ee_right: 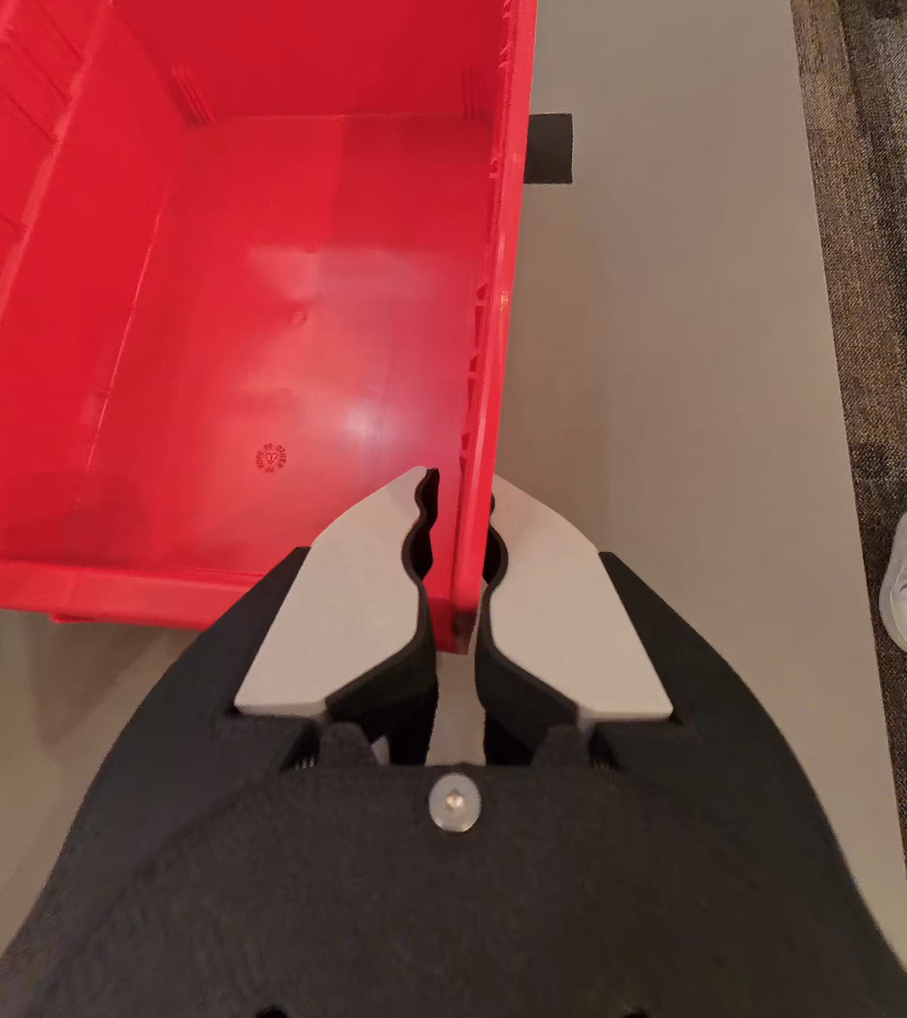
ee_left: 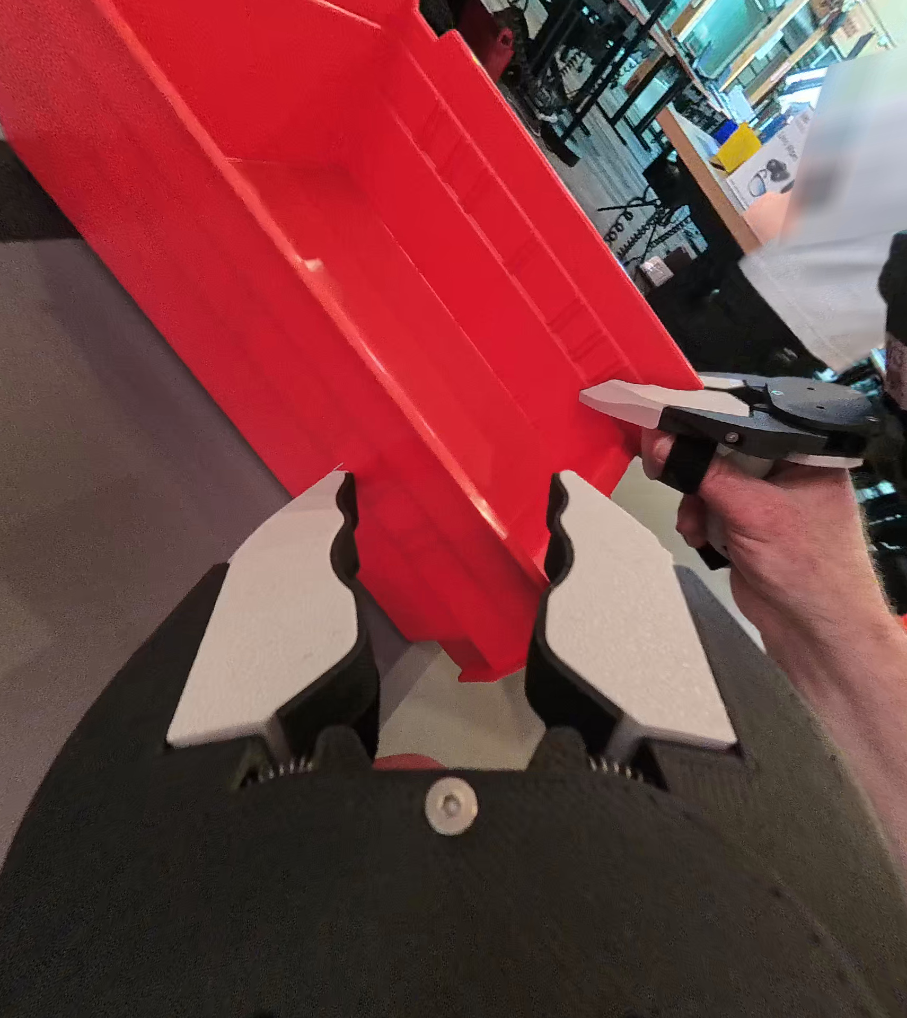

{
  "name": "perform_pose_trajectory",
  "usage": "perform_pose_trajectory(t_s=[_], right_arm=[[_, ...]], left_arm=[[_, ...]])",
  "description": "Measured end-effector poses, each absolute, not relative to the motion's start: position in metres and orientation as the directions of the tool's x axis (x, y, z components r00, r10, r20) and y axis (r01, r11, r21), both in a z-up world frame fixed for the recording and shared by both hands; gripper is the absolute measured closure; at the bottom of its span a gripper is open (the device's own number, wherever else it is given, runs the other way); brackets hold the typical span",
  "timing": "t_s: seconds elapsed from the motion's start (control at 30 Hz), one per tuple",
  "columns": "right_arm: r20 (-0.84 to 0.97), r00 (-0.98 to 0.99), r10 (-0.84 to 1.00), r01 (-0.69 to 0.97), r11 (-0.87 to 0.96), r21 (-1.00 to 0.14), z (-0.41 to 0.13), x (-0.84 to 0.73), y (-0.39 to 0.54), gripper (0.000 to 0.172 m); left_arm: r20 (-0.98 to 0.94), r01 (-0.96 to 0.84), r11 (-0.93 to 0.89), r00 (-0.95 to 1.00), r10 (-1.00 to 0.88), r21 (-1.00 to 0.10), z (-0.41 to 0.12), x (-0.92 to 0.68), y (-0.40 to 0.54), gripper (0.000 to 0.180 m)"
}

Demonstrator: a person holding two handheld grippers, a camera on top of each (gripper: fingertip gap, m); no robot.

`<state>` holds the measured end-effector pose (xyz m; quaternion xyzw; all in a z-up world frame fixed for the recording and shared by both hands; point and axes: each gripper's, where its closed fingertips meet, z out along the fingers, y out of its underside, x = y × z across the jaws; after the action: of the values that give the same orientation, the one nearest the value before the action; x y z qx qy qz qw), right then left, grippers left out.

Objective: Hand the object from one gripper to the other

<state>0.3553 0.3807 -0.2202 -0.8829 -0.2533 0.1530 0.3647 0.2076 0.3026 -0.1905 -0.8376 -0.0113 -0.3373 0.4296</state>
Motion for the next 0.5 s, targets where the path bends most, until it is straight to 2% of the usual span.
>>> perform_pose_trajectory(t_s=[0.1,0.13,0.17,0.2,0.33,0.4,0.5], right_arm=[[-0.143,0.828,0.542,0.284,-0.625,-0.727,-0.217,0.353,0.389,0.157],[-0.166,0.838,0.52,0.245,-0.63,-0.737,-0.214,0.356,0.391,0.135],[-0.158,0.852,0.499,0.224,-0.621,-0.751,-0.209,0.362,0.391,0.121],[-0.119,0.87,0.479,0.222,-0.596,-0.772,-0.201,0.371,0.389,0.115],[0.154,0.857,0.491,0.373,-0.386,-0.844,-0.149,0.374,0.348,0.114],[0.216,0.768,0.603,0.442,-0.254,-0.86,-0.126,0.33,0.309,0.125],[0.239,0.575,0.782,0.528,-0.132,-0.839,-0.118,0.24,0.246,0.123]], left_arm=[[0.567,0.304,-0.621,0.774,-0.281,-0.722,-0.19,0.207,0.31,0.113],[0.584,0.305,-0.635,0.759,-0.288,-0.71,-0.19,0.208,0.309,0.111],[0.614,0.332,-0.642,0.738,-0.28,-0.691,-0.189,0.206,0.307,0.101],[0.634,0.359,-0.633,0.721,-0.278,-0.686,-0.184,0.203,0.302,0.095],[0.629,0.347,-0.595,0.686,-0.367,-0.725,-0.157,0.192,0.241,0.094],[0.593,0.323,-0.552,0.685,-0.424,-0.769,-0.136,0.181,0.193,0.092],[0.456,0.258,-0.441,0.775,-0.437,-0.86,-0.11,0.131,0.121,0.087]])
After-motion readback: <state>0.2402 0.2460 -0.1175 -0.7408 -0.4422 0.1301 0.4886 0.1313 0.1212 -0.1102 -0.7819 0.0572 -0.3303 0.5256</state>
